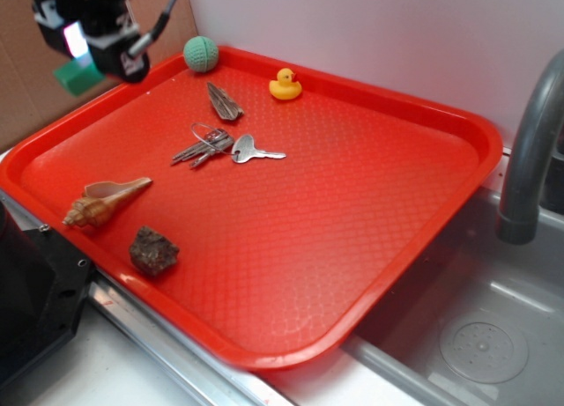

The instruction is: Grab the green block.

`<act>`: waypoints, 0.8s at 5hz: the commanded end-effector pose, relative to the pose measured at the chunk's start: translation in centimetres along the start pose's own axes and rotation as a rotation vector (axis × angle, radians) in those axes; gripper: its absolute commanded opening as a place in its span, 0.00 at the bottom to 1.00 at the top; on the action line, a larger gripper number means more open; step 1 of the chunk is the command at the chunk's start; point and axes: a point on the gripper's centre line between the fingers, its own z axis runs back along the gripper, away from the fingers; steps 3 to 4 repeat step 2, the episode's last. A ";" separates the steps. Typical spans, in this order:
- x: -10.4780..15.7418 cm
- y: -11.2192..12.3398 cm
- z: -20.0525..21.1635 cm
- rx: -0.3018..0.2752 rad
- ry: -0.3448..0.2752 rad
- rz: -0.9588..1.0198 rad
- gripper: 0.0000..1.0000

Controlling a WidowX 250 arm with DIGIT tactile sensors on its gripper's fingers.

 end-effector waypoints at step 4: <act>5.5 -0.5 2.7 -0.037 -0.008 0.098 0.00</act>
